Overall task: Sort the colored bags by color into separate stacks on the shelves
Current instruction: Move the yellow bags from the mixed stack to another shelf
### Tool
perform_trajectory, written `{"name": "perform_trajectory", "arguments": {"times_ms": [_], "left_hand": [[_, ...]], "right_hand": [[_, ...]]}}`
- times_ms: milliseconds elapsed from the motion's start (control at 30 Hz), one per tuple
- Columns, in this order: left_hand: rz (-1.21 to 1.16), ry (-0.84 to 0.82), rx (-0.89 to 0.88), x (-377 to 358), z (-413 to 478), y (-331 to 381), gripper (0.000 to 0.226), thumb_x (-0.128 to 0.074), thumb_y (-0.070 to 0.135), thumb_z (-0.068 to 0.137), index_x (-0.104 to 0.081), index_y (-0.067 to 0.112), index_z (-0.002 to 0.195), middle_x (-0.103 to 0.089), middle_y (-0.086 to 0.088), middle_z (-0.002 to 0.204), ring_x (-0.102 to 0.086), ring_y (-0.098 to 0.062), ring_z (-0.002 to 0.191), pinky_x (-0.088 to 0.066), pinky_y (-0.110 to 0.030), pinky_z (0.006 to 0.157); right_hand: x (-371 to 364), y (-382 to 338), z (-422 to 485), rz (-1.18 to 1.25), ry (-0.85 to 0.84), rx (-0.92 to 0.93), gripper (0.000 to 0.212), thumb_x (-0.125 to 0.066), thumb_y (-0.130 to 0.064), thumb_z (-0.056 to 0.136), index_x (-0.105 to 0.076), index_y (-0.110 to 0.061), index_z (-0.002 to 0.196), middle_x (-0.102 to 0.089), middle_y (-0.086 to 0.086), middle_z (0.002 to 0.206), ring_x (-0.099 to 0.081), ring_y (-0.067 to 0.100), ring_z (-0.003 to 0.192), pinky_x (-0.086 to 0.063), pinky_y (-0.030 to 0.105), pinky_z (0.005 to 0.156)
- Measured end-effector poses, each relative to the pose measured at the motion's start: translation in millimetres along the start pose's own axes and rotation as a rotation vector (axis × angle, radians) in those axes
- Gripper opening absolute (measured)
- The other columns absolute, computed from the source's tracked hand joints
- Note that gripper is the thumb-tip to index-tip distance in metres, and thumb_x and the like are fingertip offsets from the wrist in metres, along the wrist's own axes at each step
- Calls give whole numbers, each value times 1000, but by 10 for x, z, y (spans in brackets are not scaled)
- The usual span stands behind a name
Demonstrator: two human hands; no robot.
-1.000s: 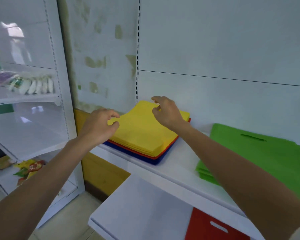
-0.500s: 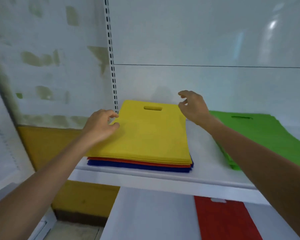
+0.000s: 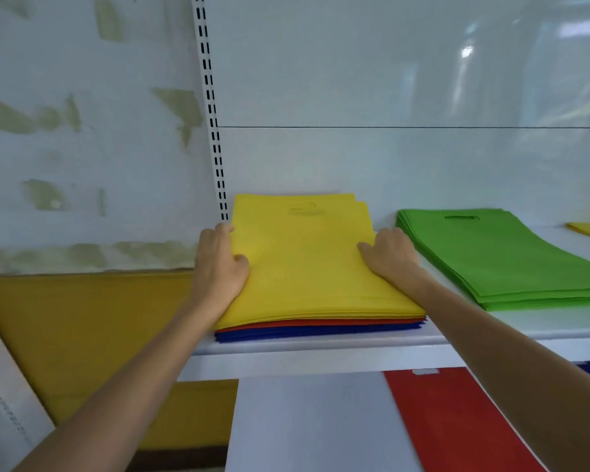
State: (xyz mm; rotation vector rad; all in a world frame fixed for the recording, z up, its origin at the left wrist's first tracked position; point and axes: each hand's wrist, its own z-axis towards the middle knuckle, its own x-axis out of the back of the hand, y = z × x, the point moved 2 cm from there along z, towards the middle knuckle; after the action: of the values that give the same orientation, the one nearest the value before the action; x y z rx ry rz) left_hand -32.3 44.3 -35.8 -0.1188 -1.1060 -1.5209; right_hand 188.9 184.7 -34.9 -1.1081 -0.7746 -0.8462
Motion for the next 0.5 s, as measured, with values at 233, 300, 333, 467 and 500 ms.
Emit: {"name": "perform_trajectory", "arguments": {"times_ms": [233, 300, 333, 467, 500], "left_hand": [[135, -29, -27, 25, 10, -8, 39, -53, 10, 85, -45, 7, 124, -64, -10, 102, -59, -28, 90, -46, -34, 65], [205, -73, -69, 48, 14, 6, 37, -51, 16, 88, -44, 10, 124, -63, -6, 82, -58, -23, 72, -36, -30, 51], [198, -90, -94, 55, 12, 9, 37, -50, 15, 89, -44, 11, 125, -60, -4, 75, -56, -21, 66, -33, -29, 48], [141, -103, -188, 95, 11, 111, 34, -51, 7, 91, -49, 10, 124, -65, -14, 90, -59, -25, 72, -44, -33, 64], [126, -103, -205, 110, 10, 161, 32, -51, 7, 91, -52, 9, 122, -65, -16, 99, -61, -27, 79, -45, -35, 72]], "right_hand": [[44, 4, -38, 78, 120, 40, 24, -55, -17, 91, -50, 0, 108, -57, 17, 110, -55, 31, 99, -40, 33, 71], [65, 13, -51, 46, 155, 55, 17, -51, -14, 93, -51, -2, 105, -59, 15, 107, -56, 31, 95, -39, 32, 66], [68, 25, -48, 34, 164, 53, 15, -48, -12, 94, -52, -2, 104, -60, 15, 106, -56, 30, 91, -37, 31, 64], [153, 20, -98, -78, 216, 57, 15, -39, -2, 93, -52, -4, 100, -61, 14, 99, -50, 27, 76, -36, 30, 61], [183, 16, -112, -92, 248, 79, 16, -39, 0, 92, -52, -4, 100, -60, 13, 99, -52, 27, 77, -38, 31, 62]]}}
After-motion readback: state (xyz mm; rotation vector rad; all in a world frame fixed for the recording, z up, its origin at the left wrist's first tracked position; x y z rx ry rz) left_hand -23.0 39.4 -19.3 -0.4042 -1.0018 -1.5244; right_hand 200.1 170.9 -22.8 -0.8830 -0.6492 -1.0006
